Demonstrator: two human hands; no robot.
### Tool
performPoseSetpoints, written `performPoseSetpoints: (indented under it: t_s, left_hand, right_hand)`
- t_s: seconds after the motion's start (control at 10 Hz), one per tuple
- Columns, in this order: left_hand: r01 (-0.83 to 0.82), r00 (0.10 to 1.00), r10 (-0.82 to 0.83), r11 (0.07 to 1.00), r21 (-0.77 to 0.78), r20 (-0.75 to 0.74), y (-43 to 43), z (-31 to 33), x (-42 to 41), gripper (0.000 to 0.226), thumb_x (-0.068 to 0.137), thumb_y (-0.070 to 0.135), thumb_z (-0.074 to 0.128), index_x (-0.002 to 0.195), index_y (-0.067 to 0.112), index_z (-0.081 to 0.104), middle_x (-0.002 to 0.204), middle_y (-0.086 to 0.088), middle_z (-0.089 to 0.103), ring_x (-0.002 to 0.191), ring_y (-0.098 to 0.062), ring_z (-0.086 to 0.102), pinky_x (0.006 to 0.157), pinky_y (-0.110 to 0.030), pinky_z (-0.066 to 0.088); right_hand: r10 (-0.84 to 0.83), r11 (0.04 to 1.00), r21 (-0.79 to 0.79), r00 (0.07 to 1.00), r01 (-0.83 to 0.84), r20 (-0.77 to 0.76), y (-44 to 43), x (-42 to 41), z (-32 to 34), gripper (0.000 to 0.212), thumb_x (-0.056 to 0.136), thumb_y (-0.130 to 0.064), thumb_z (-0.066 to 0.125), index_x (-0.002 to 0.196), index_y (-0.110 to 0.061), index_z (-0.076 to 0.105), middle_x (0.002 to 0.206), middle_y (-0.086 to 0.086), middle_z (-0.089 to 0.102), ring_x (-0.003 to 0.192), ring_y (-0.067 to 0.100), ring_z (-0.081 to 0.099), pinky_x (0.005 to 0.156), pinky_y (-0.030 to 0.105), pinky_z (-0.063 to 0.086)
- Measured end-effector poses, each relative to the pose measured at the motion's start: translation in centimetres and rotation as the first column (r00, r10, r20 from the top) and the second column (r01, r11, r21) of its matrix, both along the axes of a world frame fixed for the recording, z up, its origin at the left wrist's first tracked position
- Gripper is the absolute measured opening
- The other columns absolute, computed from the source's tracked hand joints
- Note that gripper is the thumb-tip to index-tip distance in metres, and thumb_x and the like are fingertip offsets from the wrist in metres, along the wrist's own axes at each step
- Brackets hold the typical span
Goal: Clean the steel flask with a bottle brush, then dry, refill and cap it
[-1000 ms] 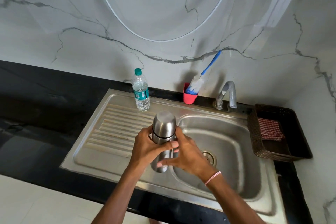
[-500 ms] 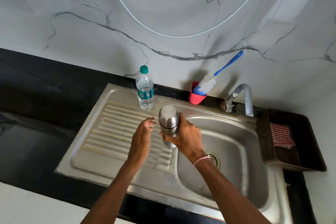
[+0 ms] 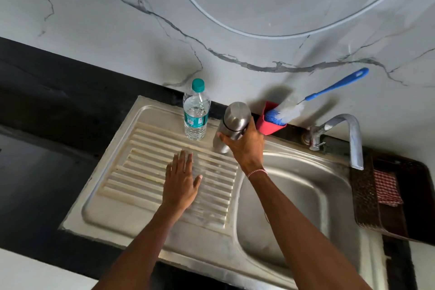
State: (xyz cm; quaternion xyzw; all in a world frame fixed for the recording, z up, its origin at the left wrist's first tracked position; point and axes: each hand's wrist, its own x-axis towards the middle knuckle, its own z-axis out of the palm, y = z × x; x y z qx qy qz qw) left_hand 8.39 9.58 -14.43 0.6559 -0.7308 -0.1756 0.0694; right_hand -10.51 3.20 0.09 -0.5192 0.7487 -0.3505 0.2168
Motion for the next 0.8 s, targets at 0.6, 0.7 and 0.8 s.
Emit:
performPoseSetpoints:
  t_s: [0.6, 0.7, 0.8]
  left_hand:
    - [0.028, 0.999, -0.031, 0.997, 0.071, 0.041, 0.4, -2.7, 0.8, 0.079, 0.103, 0.059, 0.039, 0.166, 0.018, 0.015, 0.173, -0.01, 0.002, 0.16, -0.033, 0.005, 0.128, -0.054, 0.016]
    - [0.006, 1.0, -0.006, 0.999, 0.044, 0.017, 0.7, -1.3, 0.3, 0.08, 0.099, 0.064, 0.021, 0.165, 0.018, 0.019, 0.173, -0.011, 0.008, 0.159, -0.033, 0.009, 0.128, -0.051, 0.013]
    - [-0.011, 0.999, 0.01, 1.0, -0.013, -0.035, 1.4, -0.4, -0.7, 0.08, 0.1, 0.063, 0.021, 0.164, 0.016, 0.025, 0.171, -0.013, 0.014, 0.159, -0.034, 0.014, 0.128, -0.053, 0.017]
  right_hand:
    - [0.048, 0.996, 0.074, 0.999, -0.047, -0.013, -3.0, -0.6, -2.7, 0.09, 0.063, -0.048, 0.092, 0.137, -0.02, 0.049, 0.118, 0.004, 0.073, 0.101, 0.029, 0.069, 0.085, 0.048, 0.058]
    - [0.094, 0.991, 0.092, 0.996, -0.094, 0.006, -2.0, -1.0, -2.3, 0.101, 0.064, -0.061, 0.087, 0.145, -0.024, 0.04, 0.134, 0.004, 0.065, 0.116, 0.028, 0.064, 0.093, 0.048, 0.056]
    - [0.136, 0.991, 0.01, 0.99, -0.136, -0.03, -0.7, -1.6, -1.7, 0.089, 0.082, -0.068, 0.069, 0.152, -0.026, 0.032, 0.148, 0.003, 0.053, 0.129, 0.026, 0.056, 0.101, 0.049, 0.052]
